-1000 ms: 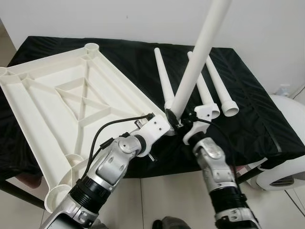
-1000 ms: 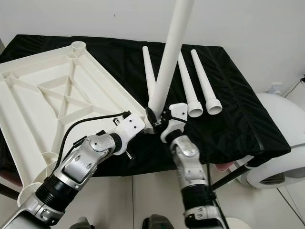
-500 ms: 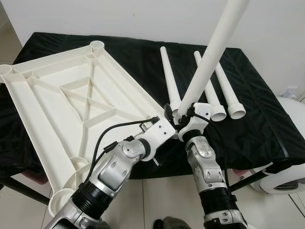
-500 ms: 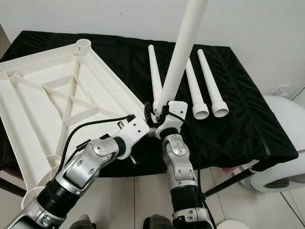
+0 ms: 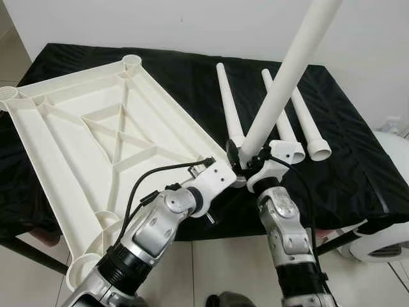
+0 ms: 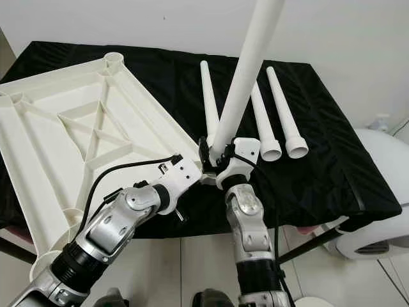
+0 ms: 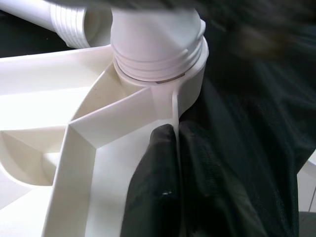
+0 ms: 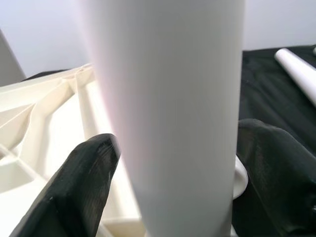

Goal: Building children table

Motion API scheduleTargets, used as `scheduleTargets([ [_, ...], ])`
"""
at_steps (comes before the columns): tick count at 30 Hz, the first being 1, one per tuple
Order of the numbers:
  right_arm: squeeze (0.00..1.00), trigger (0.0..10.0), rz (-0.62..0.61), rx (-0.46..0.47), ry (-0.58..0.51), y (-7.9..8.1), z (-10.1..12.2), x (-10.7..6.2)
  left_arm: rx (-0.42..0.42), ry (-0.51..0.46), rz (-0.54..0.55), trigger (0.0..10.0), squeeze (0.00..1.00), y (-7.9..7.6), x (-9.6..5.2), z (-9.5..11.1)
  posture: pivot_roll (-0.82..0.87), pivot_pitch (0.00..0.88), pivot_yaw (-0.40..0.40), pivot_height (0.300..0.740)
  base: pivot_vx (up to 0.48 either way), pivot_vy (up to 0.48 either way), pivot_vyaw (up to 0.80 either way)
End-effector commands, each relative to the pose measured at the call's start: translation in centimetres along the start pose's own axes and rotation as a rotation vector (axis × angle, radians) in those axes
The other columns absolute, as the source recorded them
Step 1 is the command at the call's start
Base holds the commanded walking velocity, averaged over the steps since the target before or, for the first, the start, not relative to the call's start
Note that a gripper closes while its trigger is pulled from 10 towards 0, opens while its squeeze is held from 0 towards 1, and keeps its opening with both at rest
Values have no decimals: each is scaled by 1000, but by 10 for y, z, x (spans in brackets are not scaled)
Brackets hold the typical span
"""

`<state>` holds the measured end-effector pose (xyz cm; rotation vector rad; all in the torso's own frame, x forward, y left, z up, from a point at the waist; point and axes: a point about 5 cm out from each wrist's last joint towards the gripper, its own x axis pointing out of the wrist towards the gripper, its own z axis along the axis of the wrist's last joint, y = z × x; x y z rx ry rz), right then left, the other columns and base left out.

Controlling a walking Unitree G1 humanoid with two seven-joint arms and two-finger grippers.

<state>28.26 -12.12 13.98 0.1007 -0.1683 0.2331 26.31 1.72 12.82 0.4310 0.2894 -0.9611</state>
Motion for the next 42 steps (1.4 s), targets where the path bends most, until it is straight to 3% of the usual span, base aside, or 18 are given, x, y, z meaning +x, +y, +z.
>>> scheduleTargets([
  [1, 0, 10000, 5, 4, -1, -3, 2, -6, -48, 72, -63, 10000, 1000, -9, 5, -17, -12, 34, -81, 740, 0, 0, 0],
  [8, 0, 10000, -11, -14, 16, -11, -1, -18, -40, 75, -58, 10000, 1000, -7, 5, -17, -16, 33, -78, 740, 0, 0, 0],
  [9, 0, 10000, -14, -4, 21, -14, -2, -25, -28, 80, -46, 10000, 918, -4, 5, -17, -21, 32, -75, 740, 0, 0, 0],
  [10, 0, 10000, -13, 0, 21, -15, -2, -28, -24, 80, -48, 10000, 396, -3, 5, -17, -22, 33, -74, 740, 0, 0, 0],
  [11, 0, 10000, -13, 0, 21, -15, -2, -28, -24, 80, -48, 10000, 396, -3, 5, -17, -22, 33, -74, 740, 0, 0, 0],
  [12, 0, 10000, -13, 0, 20, -15, -1, -30, -23, 80, -49, 10000, 0, -3, 5, -17, -26, 34, -72, 740, 0, 0, 0],
  [23, 0, 10000, -24, 7, 8, -24, 2, -45, -28, 95, -34, 10000, 0, 0, 7, -20, -33, 42, -63, 740, 0, 0, 0],
  [28, 0, 10000, -50, -2, 11, -33, 2, -58, -72, 131, 71, 10000, 0, 16, 11, -27, -44, 44, -52, 740, 0, 0, 0],
  [37, 0, 10000, -58, 9, 13, -31, 3, -62, -123, 152, 225, 10000, 0, 40, 16, -30, -57, 45, -48, 740, 0, 0, 0],
  [42, 0, 10000, -60, 5, 19, -34, 2, -63, -106, 156, 249, 10000, 0, 51, 17, -29, -62, 45, -48, 740, 0, 0, 0],
])
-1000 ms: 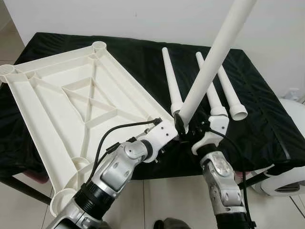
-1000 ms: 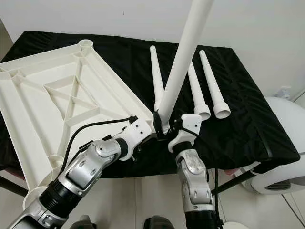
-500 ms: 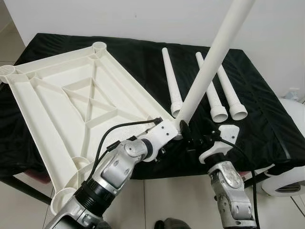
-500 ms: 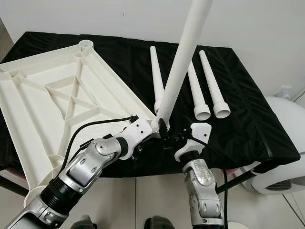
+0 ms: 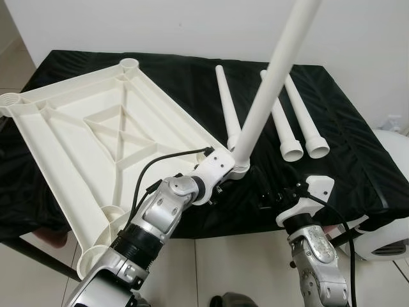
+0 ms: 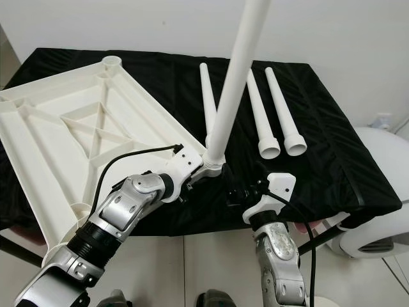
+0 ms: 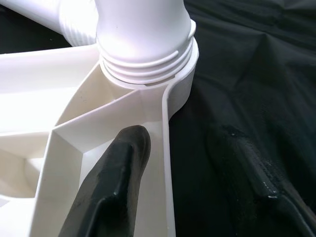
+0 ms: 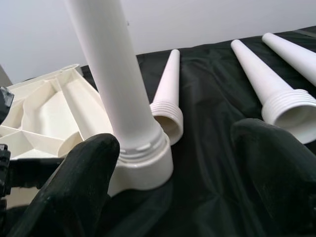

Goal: Building children table

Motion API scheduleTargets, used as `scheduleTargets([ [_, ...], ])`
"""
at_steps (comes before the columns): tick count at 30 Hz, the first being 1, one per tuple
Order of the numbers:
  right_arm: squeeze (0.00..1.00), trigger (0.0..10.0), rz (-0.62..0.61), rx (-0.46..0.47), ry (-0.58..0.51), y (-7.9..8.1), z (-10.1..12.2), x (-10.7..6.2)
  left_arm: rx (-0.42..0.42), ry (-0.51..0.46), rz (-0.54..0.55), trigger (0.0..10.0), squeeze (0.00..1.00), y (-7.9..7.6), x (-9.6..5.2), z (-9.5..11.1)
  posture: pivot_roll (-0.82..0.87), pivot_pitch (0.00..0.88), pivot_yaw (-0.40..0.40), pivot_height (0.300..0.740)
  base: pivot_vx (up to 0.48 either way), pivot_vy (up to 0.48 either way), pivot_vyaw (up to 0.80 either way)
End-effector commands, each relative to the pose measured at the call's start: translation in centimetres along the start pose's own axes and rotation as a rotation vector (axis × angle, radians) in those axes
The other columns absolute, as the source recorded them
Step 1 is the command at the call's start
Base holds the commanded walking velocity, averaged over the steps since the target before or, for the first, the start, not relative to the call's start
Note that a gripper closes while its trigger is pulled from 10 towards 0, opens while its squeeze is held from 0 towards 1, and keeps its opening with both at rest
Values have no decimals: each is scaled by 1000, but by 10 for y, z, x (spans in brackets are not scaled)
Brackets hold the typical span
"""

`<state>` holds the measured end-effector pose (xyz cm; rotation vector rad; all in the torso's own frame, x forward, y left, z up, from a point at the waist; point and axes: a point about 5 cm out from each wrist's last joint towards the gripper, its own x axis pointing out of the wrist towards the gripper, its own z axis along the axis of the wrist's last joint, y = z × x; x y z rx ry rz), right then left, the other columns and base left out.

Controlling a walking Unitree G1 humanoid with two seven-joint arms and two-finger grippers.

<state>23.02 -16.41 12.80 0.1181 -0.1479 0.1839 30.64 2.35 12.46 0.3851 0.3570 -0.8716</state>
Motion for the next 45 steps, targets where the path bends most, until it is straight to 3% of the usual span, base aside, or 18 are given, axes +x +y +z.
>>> scheduleTargets([
  [1, 0, 10000, -9, -15, 4, -6, 1, -1, -14, 103, 183, 10000, 0, 16, -1, -24, -63, 45, -47, 740, 0, 0, 0],
  [17, 0, 10000, -17, -47, 5, -17, 2, 5, 48, 154, 132, 10000, 0, 23, -13, -47, -50, 43, -47, 740, 0, 0, 0],
  [27, 0, 10000, -20, -41, -4, -18, 2, 9, 38, 199, 203, 10000, 0, 47, -24, -62, -49, 36, -47, 740, 0, 0, 0],
  [32, 0, 10000, -28, -56, -3, -24, 2, 10, 47, 239, 278, 10000, 0, 67, -33, -72, -48, 32, -47, 740, 0, 0, 0],
  [42, 0, 10000, -11, -64, -4, -26, 2, 15, 52, 237, 300, 10000, 0, 78, -39, -73, -43, 31, -46, 740, 0, 0, 0],
  [45, 0, 10000, -32, -89, -10, -32, 6, 26, 45, 183, 264, 10000, 0, 76, -40, -61, -38, 39, -45, 740, 0, 0, 0],
])
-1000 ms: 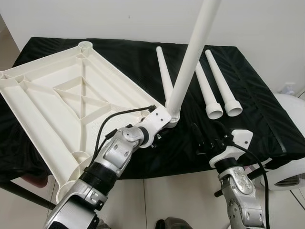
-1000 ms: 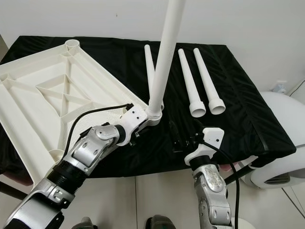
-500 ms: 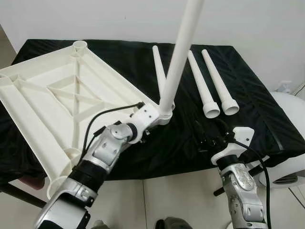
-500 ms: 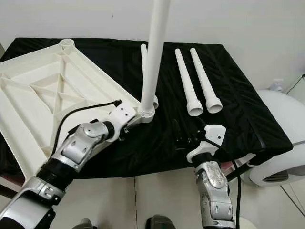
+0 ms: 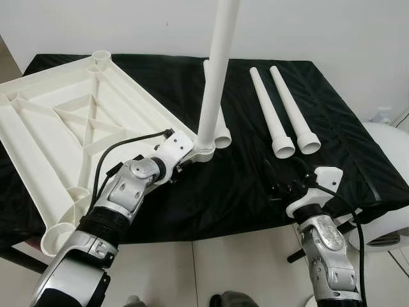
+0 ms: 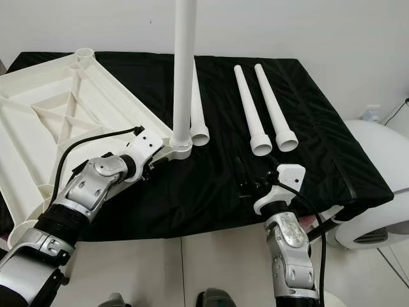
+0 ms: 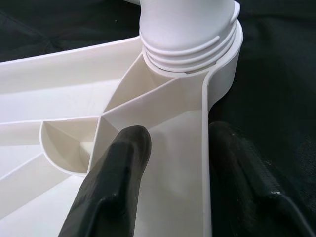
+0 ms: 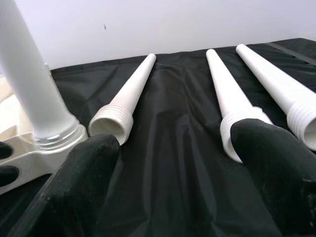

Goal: Building children table

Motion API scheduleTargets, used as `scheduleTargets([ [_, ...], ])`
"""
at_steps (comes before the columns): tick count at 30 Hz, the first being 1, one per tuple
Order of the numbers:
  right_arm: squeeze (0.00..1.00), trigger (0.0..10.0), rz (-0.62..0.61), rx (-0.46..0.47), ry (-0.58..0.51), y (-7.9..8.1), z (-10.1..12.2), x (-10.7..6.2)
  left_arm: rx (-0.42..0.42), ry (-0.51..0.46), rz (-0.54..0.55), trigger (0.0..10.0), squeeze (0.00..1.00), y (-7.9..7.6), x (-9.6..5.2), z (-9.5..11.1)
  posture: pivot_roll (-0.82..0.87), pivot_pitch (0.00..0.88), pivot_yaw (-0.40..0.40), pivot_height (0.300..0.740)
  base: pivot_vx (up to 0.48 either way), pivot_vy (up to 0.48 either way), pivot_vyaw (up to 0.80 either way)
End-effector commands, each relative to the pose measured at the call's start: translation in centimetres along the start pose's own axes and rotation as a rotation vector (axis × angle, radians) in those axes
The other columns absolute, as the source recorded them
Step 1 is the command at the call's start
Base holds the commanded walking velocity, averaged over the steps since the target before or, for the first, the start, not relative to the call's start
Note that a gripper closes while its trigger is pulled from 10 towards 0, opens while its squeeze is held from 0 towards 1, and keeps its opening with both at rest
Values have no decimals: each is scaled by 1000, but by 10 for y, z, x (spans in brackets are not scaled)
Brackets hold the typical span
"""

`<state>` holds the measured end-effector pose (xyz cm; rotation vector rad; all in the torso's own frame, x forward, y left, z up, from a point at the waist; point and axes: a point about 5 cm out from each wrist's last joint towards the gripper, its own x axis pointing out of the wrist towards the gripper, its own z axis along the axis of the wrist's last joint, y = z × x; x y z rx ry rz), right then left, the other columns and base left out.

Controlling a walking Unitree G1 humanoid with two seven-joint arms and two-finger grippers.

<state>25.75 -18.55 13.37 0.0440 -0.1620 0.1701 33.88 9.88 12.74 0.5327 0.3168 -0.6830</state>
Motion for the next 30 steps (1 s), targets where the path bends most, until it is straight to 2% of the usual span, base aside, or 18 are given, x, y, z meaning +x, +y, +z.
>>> scheduleTargets([
  [1, 0, 10000, -24, -14, -1, -6, 1, 3, -46, 137, 52, 10000, 0, 3, -6, -34, -38, 39, -45, 740, 0, 0, 0],
  [7, 0, 10000, -40, -10, -28, -9, 6, 20, -57, 18, -75, 10000, 0, -12, -12, -12, -25, 45, -49, 740, 0, 0, 0],
  [12, 0, 10000, -25, -12, -35, -7, 7, 26, -60, -27, -129, 10000, 0, -19, -15, -5, -19, 48, -54, 740, 0, 0, 0],
  [16, 0, 10000, 62, -15, -14, 5, 2, 34, -82, -134, -241, 10000, 0, -33, -27, 13, -7, 52, -63, 740, 0, 0, 0],
  [21, 0, 10000, 147, -1, 6, 13, -1, 39, -93, -157, -250, 10000, 0, -33, -32, 20, -5, 53, -65, 740, 0, 0, 0],
  [26, 0, 10000, 249, -33, 28, 19, -3, 45, -91, -193, -305, 10000, 0, -38, -41, 27, 3, 56, -71, 740, 0, 0, 0],
  [30, 0, 10000, 256, -53, 22, 19, -3, 49, -86, -209, -324, 10000, 0, -41, -45, 30, 6, 57, -74, 740, 0, 0, 0],
])
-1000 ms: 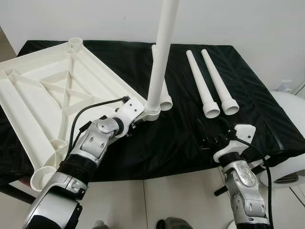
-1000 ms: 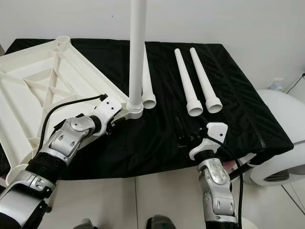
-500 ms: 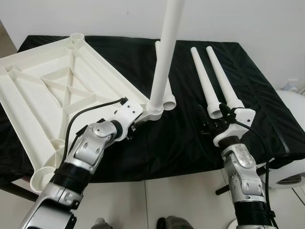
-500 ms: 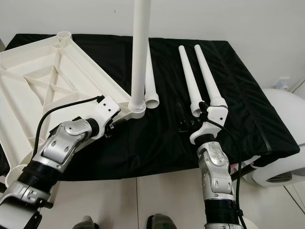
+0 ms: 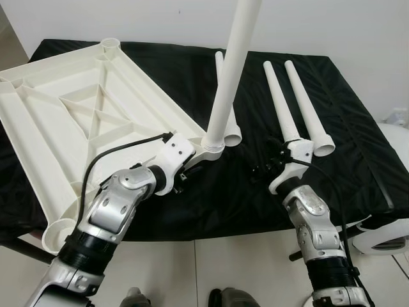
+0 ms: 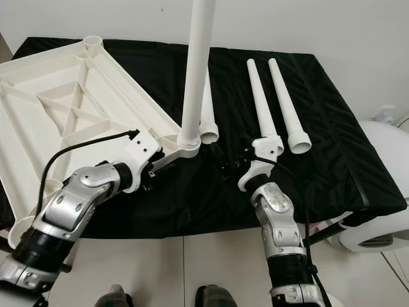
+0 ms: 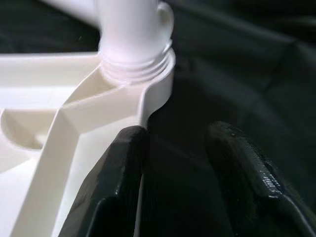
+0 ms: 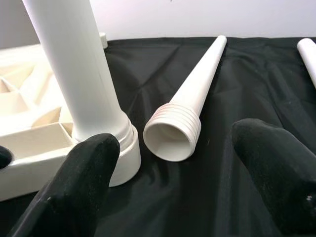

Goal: Building children table

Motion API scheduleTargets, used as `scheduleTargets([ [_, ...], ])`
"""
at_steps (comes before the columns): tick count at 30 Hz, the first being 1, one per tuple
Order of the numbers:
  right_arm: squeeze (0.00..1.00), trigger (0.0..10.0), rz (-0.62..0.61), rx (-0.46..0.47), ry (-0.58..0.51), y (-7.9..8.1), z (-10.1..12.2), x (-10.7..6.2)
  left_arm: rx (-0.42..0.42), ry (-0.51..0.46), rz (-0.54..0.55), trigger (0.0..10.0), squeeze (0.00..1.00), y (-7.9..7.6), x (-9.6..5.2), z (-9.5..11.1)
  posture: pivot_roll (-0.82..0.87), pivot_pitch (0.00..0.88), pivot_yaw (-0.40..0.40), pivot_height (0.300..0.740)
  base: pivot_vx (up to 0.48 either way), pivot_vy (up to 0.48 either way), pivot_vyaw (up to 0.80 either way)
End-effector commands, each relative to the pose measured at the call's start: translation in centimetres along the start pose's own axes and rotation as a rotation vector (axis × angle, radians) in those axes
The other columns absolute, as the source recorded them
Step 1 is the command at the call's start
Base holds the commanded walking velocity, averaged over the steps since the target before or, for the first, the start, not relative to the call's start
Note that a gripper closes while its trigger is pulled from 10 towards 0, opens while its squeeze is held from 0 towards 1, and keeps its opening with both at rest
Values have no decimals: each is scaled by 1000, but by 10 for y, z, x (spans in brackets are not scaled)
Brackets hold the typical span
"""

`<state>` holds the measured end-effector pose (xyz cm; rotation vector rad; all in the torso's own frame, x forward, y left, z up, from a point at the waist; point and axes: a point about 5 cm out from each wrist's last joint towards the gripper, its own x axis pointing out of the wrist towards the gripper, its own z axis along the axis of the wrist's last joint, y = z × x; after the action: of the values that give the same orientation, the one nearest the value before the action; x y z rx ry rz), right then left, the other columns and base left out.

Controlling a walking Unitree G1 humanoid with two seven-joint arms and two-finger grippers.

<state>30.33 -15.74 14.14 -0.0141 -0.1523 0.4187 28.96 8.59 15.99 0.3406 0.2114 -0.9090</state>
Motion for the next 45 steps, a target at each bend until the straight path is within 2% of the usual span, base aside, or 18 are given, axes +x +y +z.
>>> scheduleTargets([
  [1, 0, 10000, 5, -13, 2, -2, -1, 2, -2, -3, -125, 10000, 0, -12, -1, 1, 10, 58, -77, 740, 0, 0, 0],
  [5, 0, 10000, 22, -25, 1, -5, 1, 12, 14, 4, -123, 10000, 0, -10, -9, 3, 21, 59, -84, 740, 0, 0, 0],
  [9, 0, 10000, 31, -28, -1, -5, 1, 14, 17, 10, -109, 10000, 0, -7, -12, 4, 23, 59, -84, 740, 0, 0, 0],
  [15, 0, 10000, 40, -30, -5, -6, 1, 13, 10, 43, -38, 10000, 0, 6, -19, 1, 18, 61, -80, 740, 0, 0, 0],
  [17, 0, 10000, 31, -29, -8, -7, 1, 11, -21, 73, 43, 10000, 0, 19, -24, -4, 16, 62, -76, 740, 0, 0, 0],
  [20, 0, 10000, 26, -28, -9, -8, 0, 9, -31, 98, 87, 10000, 0, 26, -28, -8, 15, 62, -75, 740, 0, 0, 0],
  [22, 0, 10000, 16, -27, -5, -9, -3, 5, -23, 150, 139, 10000, 0, 37, -37, -17, 14, 61, -73, 740, 0, 0, 0],
  [24, 0, 10000, 9, -26, 0, -11, -5, 2, -28, 178, 159, 10000, 0, 41, -44, -24, 13, 61, -73, 740, 0, 0, 0],
  [27, 0, 10000, 5, -26, 1, -12, -5, 2, -31, 196, 171, 10000, 0, 42, -48, -28, 13, 60, -72, 740, 0, 0, 0],
  [28, 0, 10000, 2, -26, 0, -14, -5, 1, -32, 224, 174, 10000, 0, 42, -54, -34, 13, 59, -72, 740, 0, 0, 0],
  [33, 0, 10000, 0, -28, -1, -15, -5, 1, -39, 244, 178, 10000, 0, 41, -58, -39, 15, 57, -73, 740, 0, 0, 0],
  [40, 0, 10000, 0, -32, 1, -17, -5, 1, -73, 236, 98, 10000, 0, 30, -73, -44, 25, 54, -83, 740, 0, 0, 0],
  [45, 0, 10000, 4, -32, 0, -18, -4, 2, -63, 264, 88, 10000, 0, 27, -76, -48, 27, 56, -85, 740, 0, 0, 0],
])
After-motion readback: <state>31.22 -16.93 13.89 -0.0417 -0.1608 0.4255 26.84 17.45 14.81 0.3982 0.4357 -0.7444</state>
